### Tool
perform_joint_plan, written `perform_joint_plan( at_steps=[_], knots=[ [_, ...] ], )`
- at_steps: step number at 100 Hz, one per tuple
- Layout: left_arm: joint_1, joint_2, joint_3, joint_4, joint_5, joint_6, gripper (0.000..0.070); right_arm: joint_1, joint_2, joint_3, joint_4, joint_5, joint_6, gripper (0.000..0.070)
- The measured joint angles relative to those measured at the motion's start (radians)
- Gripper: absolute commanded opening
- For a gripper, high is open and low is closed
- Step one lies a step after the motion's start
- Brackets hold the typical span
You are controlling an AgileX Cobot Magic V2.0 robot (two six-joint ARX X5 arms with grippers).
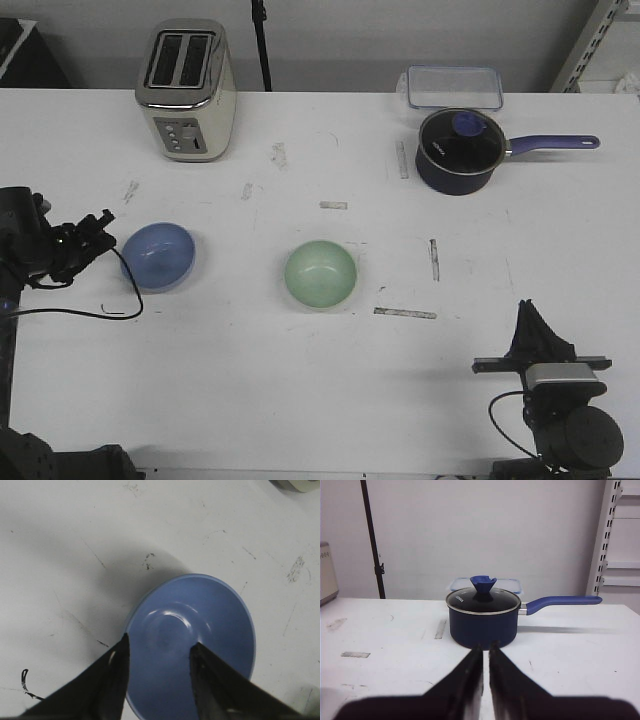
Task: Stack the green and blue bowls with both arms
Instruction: 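Grasp the blue bowl rim with the left gripper and lift it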
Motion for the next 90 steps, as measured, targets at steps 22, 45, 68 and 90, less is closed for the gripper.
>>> perform_joint_plan(
  at_steps=[22,45,68,90],
  knots=[
    [0.005,0.0,-0.085,0.021,-0.011,0.033,0.0381,0.0,0.0,0.0,0.0,0.0,0.0,0.0012],
    [0.005,0.0,-0.201,0.072,-0.011,0.045,0.0379,0.0,0.0,0.0,0.0,0.0,0.0,0.0012],
    [-0.007,0.0,-0.237,0.143,-0.011,0.045,0.0364,0.0,0.0,0.0,0.0,0.0,0.0,0.0012],
    [-0.04,0.018,-0.237,0.183,-0.011,0.044,0.0199,0.0,0.0,0.0,0.0,0.0,0.0,0.0012]
  ],
)
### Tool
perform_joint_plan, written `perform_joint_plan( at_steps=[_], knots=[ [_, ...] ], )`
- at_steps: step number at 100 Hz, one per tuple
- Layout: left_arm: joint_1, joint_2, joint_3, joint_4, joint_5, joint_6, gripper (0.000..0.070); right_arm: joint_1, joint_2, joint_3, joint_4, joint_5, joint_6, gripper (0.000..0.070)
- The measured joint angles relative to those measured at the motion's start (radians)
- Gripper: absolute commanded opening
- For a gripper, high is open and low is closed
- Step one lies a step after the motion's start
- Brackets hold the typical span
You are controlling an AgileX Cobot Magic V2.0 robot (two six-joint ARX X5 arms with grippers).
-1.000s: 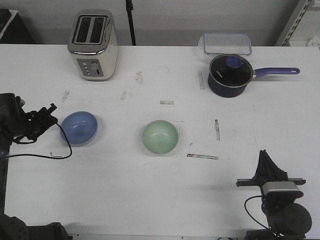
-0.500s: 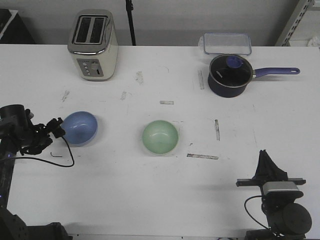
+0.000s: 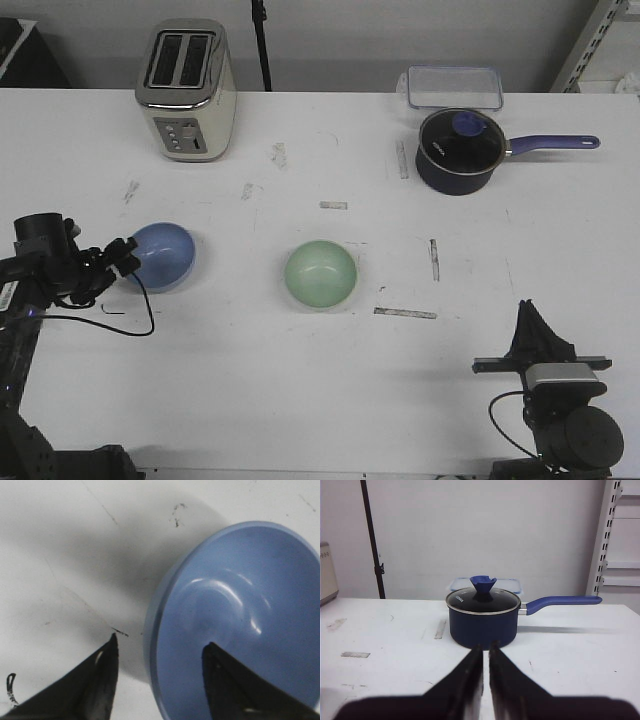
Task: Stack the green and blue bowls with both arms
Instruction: 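Grasp the blue bowl rim with the left gripper and lift it, then carry the blue bowl over the green bowl and lower it inside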
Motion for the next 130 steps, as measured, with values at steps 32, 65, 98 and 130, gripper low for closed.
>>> perform_joint_plan(
  at_steps=[32,65,98,130],
  knots=[
    [-0.027,0.047,0.0,0.018,-0.01,-0.037,0.0001,0.0,0.0,0.0,0.0,0.0,0.0,0.0012],
    [-0.027,0.056,0.0,0.018,-0.015,-0.101,0.0001,0.0,0.0,0.0,0.0,0.0,0.0,0.0012],
    [-0.134,0.044,0.125,-0.103,-0.018,-0.161,0.0001,0.0,0.0,0.0,0.0,0.0,0.0,0.0012],
    [-0.37,0.039,0.273,-0.137,-0.019,-0.165,0.0001,0.0,0.0,0.0,0.0,0.0,0.0,0.0012]
  ],
)
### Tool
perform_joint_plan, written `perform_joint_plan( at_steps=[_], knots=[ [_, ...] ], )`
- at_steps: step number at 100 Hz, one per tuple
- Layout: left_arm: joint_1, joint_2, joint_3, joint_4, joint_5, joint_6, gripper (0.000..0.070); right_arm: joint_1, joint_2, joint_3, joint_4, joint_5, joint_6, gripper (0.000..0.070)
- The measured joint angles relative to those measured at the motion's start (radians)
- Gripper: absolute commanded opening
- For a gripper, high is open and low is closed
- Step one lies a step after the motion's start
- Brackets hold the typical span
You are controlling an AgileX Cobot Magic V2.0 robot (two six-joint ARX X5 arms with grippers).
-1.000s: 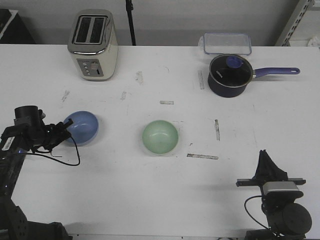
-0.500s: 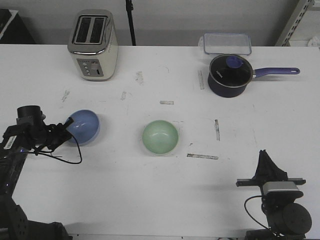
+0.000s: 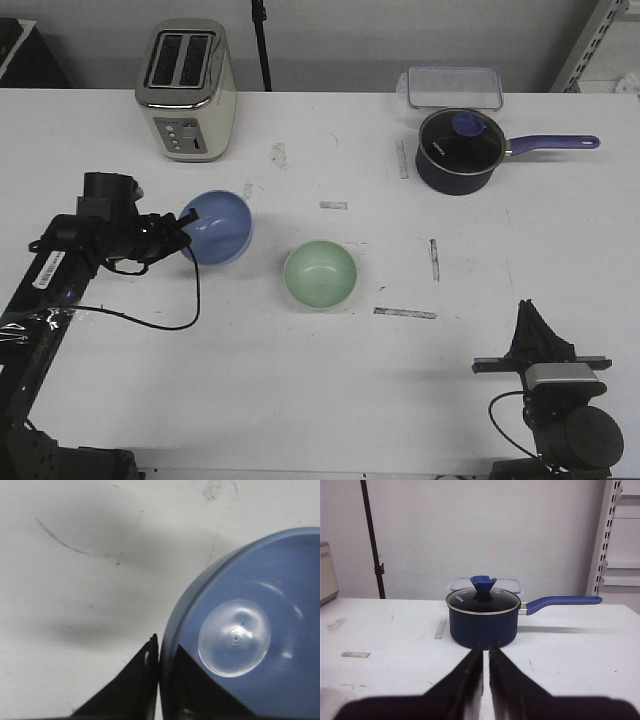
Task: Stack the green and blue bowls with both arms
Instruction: 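Carry the blue bowl over the green bowl and lower it inside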
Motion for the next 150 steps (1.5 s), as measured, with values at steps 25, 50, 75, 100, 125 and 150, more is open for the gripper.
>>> perform_joint_plan(
  at_steps=[25,50,75,100,125,150],
  knots=[
    [-0.204,0.029,0.06,0.036,-0.015,-0.019,0.0001,0.0,0.0,0.0,0.0,0.0,0.0,0.0012],
    [-0.365,0.174,0.145,0.048,-0.016,-0.03,0.0001,0.0,0.0,0.0,0.0,0.0,0.0,0.0012],
    [-0.461,0.248,0.161,0.056,-0.016,-0.037,0.0001,0.0,0.0,0.0,0.0,0.0,0.0,0.0012],
    [-0.476,0.262,0.161,0.084,-0.045,-0.041,0.0001,0.0,0.0,0.0,0.0,0.0,0.0,0.0012],
    [-0.478,0.272,0.161,0.074,-0.073,-0.043,0.0001,0.001,0.0,0.0,0.0,0.0,0.0,0.0012],
    [-0.478,0.272,0.161,0.045,-0.116,-0.044,0.0001,0.001,0.0,0.0,0.0,0.0,0.0,0.0012]
  ],
)
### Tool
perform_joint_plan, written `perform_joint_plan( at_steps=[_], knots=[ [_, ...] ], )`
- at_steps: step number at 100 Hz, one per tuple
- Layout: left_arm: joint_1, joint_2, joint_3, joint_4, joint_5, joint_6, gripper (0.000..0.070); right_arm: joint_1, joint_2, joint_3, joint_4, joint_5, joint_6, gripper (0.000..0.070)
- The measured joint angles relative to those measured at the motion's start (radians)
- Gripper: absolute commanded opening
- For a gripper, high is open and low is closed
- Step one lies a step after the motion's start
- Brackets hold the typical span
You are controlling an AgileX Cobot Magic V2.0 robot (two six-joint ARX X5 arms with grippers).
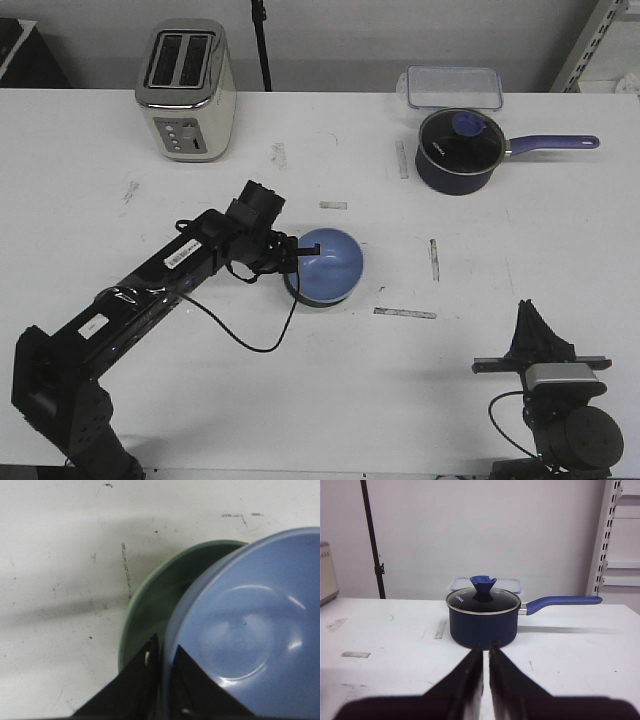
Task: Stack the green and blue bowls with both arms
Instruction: 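Carry the blue bowl over the green bowl and lower it inside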
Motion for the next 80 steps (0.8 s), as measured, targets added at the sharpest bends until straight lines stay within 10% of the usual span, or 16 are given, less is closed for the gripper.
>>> perform_joint_plan(
  at_steps=[26,80],
  knots=[
    [0.0,0.0,0.0,0.002,0.0,0.0,0.0012,0.0,0.0,0.0,0.0,0.0,0.0,0.0012],
    [0.0,0.0,0.0,0.033,0.022,0.0,0.025,0.0,0.0,0.0,0.0,0.0,0.0,0.0012]
  ],
)
